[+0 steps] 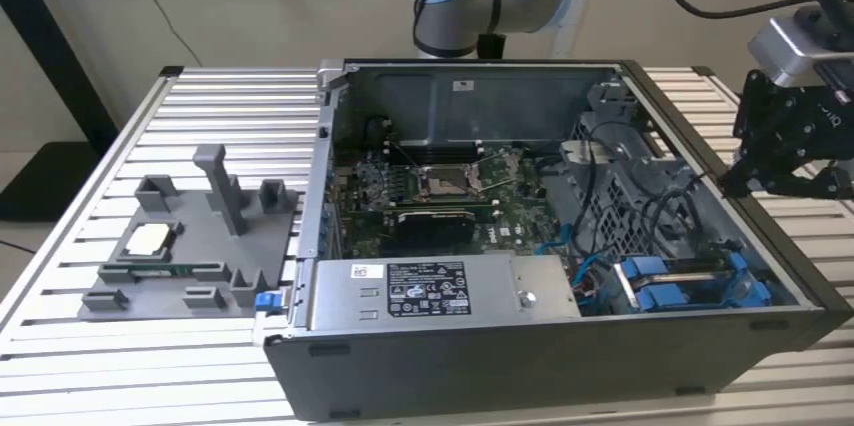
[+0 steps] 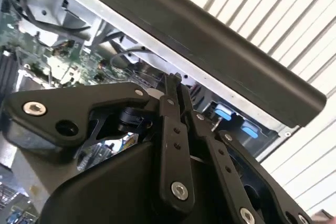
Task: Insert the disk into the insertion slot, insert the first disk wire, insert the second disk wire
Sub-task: 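Insert the second disk wire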
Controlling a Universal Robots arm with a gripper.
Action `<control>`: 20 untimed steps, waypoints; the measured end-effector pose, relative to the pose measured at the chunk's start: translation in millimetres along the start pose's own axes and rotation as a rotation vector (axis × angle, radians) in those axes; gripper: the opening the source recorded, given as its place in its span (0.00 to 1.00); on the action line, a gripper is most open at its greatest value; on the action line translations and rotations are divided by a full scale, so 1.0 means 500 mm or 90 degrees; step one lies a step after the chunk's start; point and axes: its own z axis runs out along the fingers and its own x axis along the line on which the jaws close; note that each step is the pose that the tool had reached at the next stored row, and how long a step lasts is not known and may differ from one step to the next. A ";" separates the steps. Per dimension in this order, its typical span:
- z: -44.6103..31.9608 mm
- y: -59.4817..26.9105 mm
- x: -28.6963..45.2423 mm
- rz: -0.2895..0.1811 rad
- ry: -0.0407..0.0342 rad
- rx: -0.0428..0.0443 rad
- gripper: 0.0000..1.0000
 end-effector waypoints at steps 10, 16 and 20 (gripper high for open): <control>-0.012 0.021 0.004 0.002 -0.0010 0.0004 0.16; -0.018 0.072 0.020 0.002 0.0123 0.0006 0.16; -0.035 0.087 0.024 0.002 0.0192 0.0007 0.16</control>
